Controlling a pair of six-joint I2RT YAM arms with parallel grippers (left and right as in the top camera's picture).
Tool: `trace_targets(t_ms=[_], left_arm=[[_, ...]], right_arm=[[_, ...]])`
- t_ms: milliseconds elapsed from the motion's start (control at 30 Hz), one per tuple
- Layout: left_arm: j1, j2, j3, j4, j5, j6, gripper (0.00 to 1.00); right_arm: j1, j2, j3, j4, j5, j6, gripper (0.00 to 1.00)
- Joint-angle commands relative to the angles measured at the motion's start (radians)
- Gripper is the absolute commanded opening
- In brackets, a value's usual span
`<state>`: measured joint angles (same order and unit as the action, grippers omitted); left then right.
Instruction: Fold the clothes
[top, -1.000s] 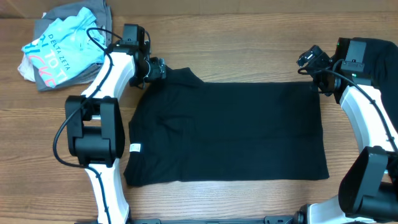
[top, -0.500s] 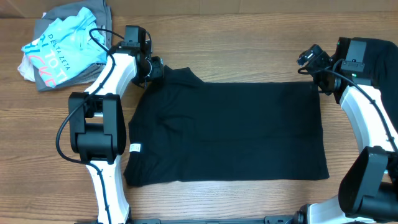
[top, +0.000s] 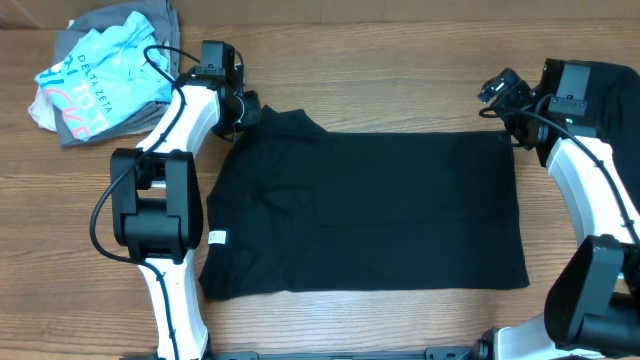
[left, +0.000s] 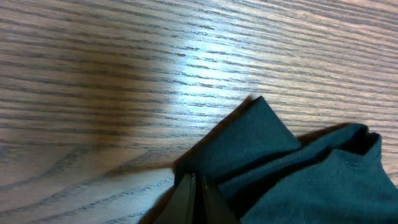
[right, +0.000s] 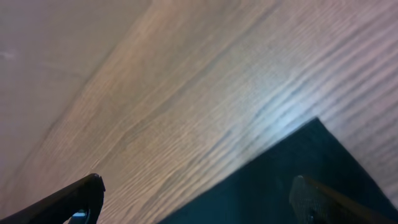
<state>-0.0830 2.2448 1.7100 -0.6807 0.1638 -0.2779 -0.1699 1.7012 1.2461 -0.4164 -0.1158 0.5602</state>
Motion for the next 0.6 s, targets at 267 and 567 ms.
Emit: trace_targets(t_ms=[267,567], left_arm=[[0.002,0.016,0.027,-0.022,0.012,0.008,0.04],[0.002,0.016,0.027,-0.034,0.013,0.009,0.04]], right_arm=[[-0.075,0.142,0.235,-0.098,0.056,-0.179,1.0],[-0.087,0.318,0.313,-0.212,0.145,-0.275,1.0]])
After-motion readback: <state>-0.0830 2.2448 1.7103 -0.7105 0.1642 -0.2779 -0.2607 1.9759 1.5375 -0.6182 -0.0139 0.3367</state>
